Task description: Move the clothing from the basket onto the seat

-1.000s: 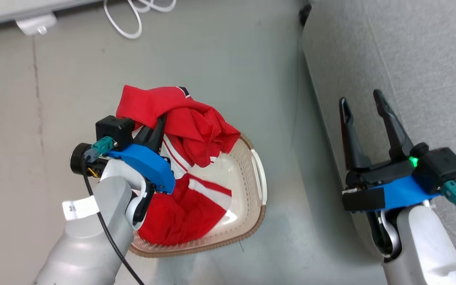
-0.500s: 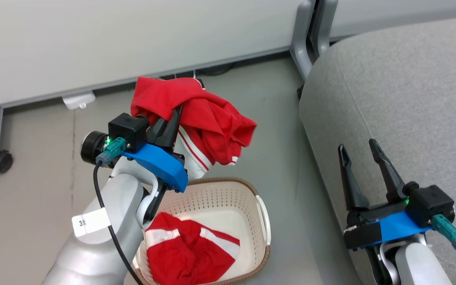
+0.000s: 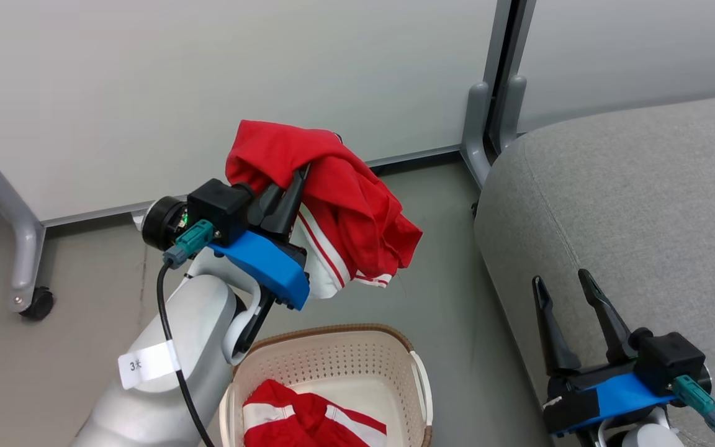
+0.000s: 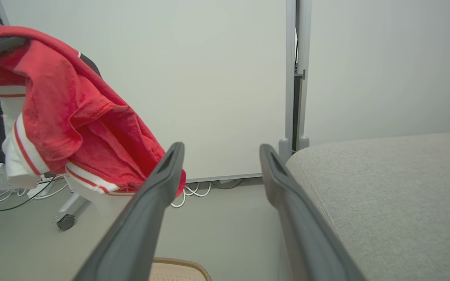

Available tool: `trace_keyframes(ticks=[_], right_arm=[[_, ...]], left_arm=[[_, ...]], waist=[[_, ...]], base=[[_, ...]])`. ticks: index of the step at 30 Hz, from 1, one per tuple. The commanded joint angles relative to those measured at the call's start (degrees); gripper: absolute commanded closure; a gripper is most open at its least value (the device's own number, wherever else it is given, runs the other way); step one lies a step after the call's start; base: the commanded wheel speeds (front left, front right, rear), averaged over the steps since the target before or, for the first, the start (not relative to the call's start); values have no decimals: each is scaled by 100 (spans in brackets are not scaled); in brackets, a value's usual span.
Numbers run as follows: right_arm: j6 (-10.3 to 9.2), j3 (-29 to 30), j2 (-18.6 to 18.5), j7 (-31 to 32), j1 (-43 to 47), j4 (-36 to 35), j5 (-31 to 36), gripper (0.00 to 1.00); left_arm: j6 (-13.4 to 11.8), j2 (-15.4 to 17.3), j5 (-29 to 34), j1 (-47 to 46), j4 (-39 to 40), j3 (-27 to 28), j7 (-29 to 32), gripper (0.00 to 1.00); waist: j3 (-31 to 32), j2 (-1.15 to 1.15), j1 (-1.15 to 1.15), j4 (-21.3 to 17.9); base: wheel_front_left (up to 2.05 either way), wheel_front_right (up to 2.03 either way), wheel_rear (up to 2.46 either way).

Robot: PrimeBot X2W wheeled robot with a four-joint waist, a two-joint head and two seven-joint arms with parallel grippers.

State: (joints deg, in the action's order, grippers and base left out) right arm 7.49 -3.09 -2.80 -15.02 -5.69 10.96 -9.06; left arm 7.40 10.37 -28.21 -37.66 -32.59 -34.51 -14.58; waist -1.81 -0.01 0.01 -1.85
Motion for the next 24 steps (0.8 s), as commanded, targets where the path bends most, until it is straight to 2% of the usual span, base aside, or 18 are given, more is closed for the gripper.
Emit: trace_keyframes(ticks=[1,13,24], right_arm=[[1,4,-17,-23,127,5,19,0],[1,-206,-16,-24,-11,-130,89,0],[1,-1192,-16,-23,-920,-151,133,0]], left_arm=[[-19,37,-26,114,108,-35,53,100],[-151,107,-66,318,569,-116,214,100],[-215,102,-68,223,720,-185,240,100]], waist=[[116,1,-1,57],[186,1,-1,151],[50,1,-1,251]], base=[[0,0,0],[0,0,0],[0,0,0]])
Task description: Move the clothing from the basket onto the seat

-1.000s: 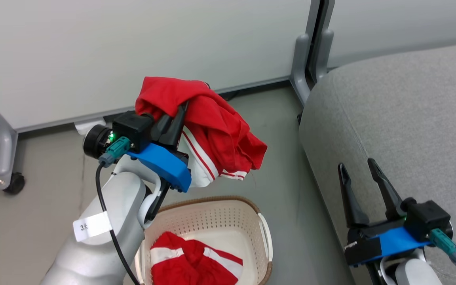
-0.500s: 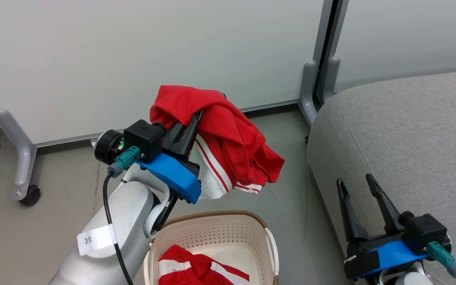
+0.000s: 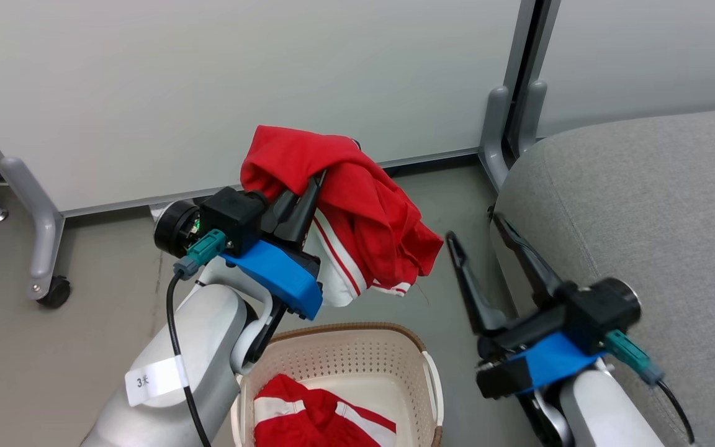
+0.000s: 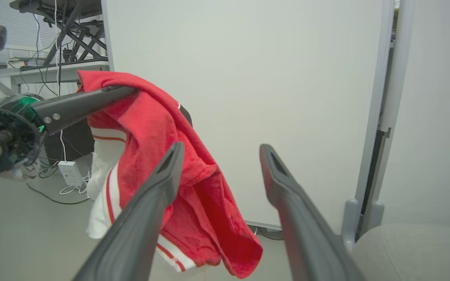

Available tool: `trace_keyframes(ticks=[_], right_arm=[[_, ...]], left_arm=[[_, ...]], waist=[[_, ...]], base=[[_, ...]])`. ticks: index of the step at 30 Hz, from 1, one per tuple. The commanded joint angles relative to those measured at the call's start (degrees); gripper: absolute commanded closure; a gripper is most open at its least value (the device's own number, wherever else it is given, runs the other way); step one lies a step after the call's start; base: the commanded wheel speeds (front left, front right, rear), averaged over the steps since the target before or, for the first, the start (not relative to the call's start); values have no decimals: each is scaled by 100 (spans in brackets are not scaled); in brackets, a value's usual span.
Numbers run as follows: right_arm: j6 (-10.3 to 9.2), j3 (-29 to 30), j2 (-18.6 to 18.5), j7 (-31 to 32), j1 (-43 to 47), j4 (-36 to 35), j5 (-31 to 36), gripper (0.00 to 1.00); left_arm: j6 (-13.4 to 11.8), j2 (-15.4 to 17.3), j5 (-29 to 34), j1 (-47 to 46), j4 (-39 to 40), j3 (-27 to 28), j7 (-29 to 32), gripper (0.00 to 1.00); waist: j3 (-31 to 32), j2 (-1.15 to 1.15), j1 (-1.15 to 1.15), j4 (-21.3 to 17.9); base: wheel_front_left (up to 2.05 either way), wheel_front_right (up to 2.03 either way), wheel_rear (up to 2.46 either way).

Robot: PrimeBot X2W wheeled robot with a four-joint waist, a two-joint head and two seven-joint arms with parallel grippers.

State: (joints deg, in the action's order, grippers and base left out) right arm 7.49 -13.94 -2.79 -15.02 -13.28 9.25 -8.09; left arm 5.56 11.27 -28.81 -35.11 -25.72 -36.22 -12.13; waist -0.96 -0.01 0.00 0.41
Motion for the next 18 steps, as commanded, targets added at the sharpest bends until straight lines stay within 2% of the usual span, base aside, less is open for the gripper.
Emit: trace_keyframes(ticks=[1,10,18], right_arm=[[1,-211,-17,-24,-262,39,28,0],[1,-998,-19,-23,-1155,525,-109,0],[1,-1166,-16,-23,-1716,1329,-44,0]], left_arm=[[-32,1,1,-57,38,-28,-3,100],[-25,-116,44,-234,47,-119,-45,100],[14,-236,59,-400,17,-232,-79,100]], waist=[[-55,1,0,42],[-259,1,0,203],[-454,1,0,417]], base=[[0,0,0],[0,0,0],[0,0,0]])
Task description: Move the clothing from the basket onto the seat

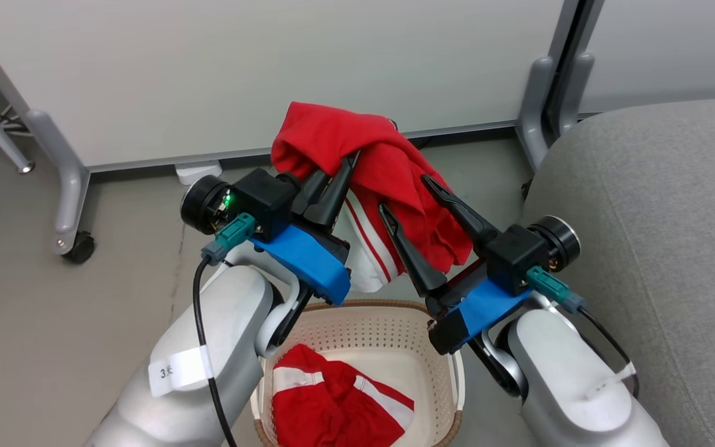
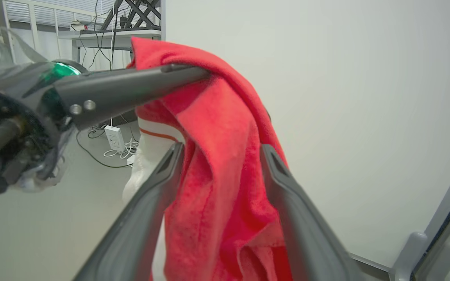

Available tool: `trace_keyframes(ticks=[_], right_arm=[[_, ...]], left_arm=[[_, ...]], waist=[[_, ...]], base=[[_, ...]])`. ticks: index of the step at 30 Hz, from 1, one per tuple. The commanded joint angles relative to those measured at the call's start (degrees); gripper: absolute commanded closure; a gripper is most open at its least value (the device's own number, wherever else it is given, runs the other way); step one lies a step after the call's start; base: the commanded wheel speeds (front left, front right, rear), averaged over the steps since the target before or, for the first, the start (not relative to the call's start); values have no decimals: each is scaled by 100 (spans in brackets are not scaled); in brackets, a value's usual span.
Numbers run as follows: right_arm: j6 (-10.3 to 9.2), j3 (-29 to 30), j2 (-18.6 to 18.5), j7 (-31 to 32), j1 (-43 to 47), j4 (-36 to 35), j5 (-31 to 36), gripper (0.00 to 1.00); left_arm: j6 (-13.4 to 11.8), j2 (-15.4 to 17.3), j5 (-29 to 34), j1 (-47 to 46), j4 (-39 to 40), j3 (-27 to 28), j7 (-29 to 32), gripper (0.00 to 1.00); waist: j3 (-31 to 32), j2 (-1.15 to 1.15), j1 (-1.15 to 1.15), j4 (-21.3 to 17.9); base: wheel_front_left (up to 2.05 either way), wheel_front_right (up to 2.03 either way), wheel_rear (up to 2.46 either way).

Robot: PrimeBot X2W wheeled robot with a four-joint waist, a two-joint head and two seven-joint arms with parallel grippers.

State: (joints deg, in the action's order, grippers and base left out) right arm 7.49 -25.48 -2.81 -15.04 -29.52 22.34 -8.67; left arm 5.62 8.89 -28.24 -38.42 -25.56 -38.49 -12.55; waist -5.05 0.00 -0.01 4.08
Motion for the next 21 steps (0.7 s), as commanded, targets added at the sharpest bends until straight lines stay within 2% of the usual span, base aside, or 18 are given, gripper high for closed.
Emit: trace_keyframes(ticks=[1,9,10,11,12,21], right_arm=[[1,-35,-13,-22,-159,143,32,0],[1,-165,-15,-22,-616,890,-211,0],[1,-175,-16,-22,-663,940,-253,56],[1,-183,-16,-22,-708,972,-280,91],[1,-194,-15,-22,-723,984,-317,100],[1,-266,-15,-22,-699,1031,-391,100]], left_arm=[[12,-22,6,-95,-1,-17,-38,100],[42,-198,4,-243,-32,-151,-108,100],[46,-210,-6,-255,-39,-159,-118,100],[51,-220,-13,-263,-51,-169,-127,100],[48,-225,-22,-265,-66,-176,-131,100],[64,-206,-39,-261,-174,-187,-178,100]], waist=[[-68,0,1,83],[-189,0,1,283],[-192,0,1,296],[-194,0,1,306],[-195,0,1,315],[-168,0,1,302]], base=[[0,0,0],[0,0,0],[0,0,0],[0,0,0],[0,0,0],[0,0,0]])
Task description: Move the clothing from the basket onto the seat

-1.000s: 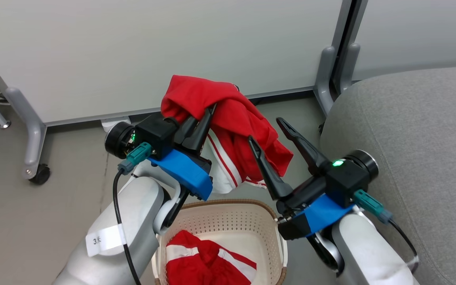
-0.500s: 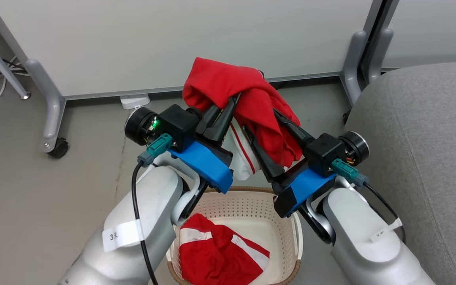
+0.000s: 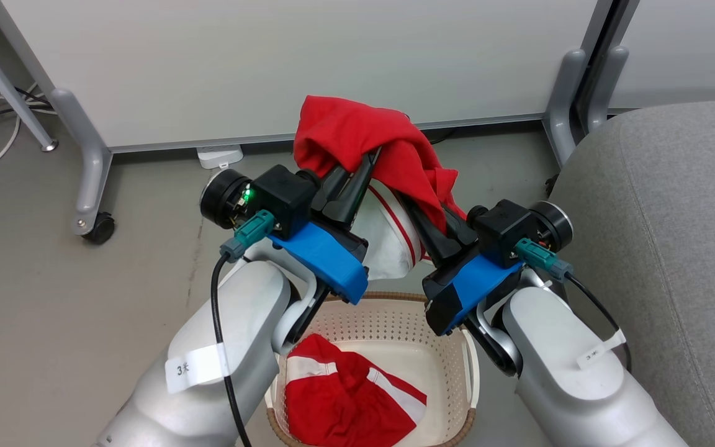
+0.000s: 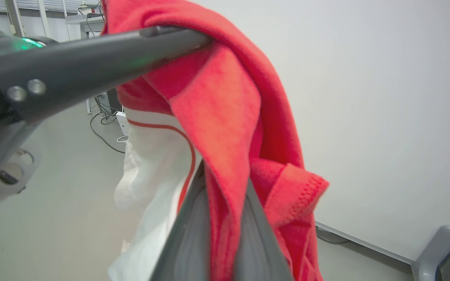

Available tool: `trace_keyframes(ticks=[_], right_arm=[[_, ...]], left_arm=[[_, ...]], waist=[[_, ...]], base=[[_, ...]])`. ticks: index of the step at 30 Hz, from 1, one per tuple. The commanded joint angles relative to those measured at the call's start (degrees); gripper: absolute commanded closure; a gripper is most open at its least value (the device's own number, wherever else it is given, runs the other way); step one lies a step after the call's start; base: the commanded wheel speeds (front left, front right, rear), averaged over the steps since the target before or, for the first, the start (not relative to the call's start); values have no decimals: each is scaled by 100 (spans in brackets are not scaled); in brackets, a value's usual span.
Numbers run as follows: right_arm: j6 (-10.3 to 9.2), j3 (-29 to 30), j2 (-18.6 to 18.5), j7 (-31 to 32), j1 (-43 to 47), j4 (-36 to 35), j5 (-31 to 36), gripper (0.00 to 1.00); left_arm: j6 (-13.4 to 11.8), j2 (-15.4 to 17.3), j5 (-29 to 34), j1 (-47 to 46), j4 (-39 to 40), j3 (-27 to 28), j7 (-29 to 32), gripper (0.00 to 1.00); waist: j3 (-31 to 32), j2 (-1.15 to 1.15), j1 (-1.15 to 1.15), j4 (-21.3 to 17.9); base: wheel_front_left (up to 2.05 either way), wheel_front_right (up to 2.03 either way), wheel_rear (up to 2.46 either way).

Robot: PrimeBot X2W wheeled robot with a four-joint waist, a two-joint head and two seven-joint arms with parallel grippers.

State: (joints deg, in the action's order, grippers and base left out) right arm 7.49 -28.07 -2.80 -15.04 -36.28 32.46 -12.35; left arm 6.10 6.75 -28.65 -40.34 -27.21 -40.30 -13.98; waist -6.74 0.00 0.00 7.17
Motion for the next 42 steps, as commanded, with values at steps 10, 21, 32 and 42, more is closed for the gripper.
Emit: trace_keyframes(ticks=[10,21,32,42], right_arm=[[1,16,-16,-22,-57,-3,-36,100],[1,160,-15,-23,16,-76,-157,100],[1,384,-16,-23,85,-121,-206,100],[1,709,-15,-23,320,-316,-95,100]], left_arm=[[21,20,-33,-86,-77,-23,-68,100],[-12,7,-57,-31,-189,-93,-41,0],[-62,39,-40,23,-202,-161,-75,0],[-181,211,108,203,30,-220,-94,0]], waist=[[-7,0,0,-53],[9,0,0,-75],[23,0,0,-75],[6,0,0,-405]], base=[[0,0,0],[0,0,0],[0,0,0],[0,0,0]])
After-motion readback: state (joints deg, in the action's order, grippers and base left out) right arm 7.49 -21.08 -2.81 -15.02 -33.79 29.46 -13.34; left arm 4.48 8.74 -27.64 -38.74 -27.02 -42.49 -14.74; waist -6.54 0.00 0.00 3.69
